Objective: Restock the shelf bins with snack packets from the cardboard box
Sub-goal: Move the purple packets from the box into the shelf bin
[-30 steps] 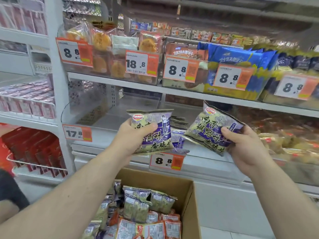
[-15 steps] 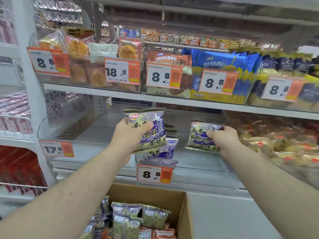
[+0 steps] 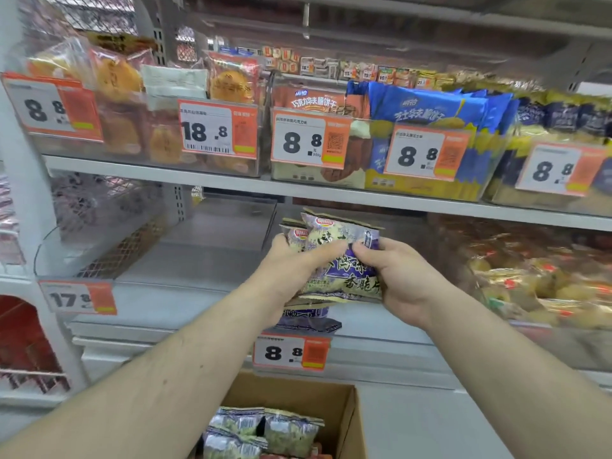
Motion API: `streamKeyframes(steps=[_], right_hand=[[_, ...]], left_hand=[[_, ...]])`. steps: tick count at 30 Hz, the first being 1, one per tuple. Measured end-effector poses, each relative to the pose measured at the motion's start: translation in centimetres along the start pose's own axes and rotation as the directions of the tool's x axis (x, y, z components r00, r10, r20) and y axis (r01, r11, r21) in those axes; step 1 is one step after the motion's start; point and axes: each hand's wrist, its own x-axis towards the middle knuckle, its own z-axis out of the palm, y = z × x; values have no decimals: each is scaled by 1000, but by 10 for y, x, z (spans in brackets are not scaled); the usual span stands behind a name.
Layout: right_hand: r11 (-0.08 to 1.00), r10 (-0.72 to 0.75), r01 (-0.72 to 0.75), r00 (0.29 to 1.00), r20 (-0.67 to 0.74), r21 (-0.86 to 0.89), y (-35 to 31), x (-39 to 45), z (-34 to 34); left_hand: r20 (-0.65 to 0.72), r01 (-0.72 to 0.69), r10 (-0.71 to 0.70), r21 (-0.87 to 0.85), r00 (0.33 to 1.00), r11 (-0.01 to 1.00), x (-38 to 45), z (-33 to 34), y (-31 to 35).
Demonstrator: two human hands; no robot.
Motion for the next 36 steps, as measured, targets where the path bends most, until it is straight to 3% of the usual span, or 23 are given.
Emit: streamKeyframes(steps=[2, 6, 8, 10, 12, 14, 15, 18, 21, 25, 28, 36], right_hand=[[1000, 2, -2, 999, 39, 4, -1, -1, -2], [993, 115, -111, 963, 245, -30, -3, -2, -9], [989, 149, -147, 952, 266, -28, -2, 2, -12], [981, 184, -192, 957, 222, 14, -1, 8, -18], [973, 197, -213, 968, 157, 88, -2, 16, -28], [964, 213, -220, 975, 59, 148, -1, 27, -42], [964, 226, -224, 974, -2, 144, 1, 35, -50], [967, 253, -253, 947, -197, 27, 10, 65, -67], [954, 218, -268, 926, -308, -132, 26, 108, -80], [891, 171, -273, 942, -290, -363, 44, 143, -71], [809, 138, -270, 950, -279, -521, 58, 151, -65], [754, 204, -348, 930, -304, -557, 79, 157, -64]], left_hand=[[-15, 12, -11, 30, 1000, 999, 4, -1, -3], [45, 60, -61, 41, 997, 997, 8, 3, -1], [94, 108, -118, 100, 989, 989, 9, 4, 3], [66, 61, -80, 243, 995, 968, 11, 5, 5], [-33, -75, 109, 530, 994, 845, 15, -3, 8], [-136, -106, 359, 809, 923, 579, 24, -18, 9], [-151, -66, 403, 878, 903, 475, 30, -26, 8], [-169, 87, 266, 952, 949, 292, 48, -43, -4], [-175, 121, 194, 957, 965, 262, 57, -44, -14], [-134, 95, 236, 981, 962, 170, 64, -45, -18], [-134, 96, 245, 982, 960, 162, 66, -47, -19], [-113, 72, 241, 982, 964, 173, 58, -45, -11]])
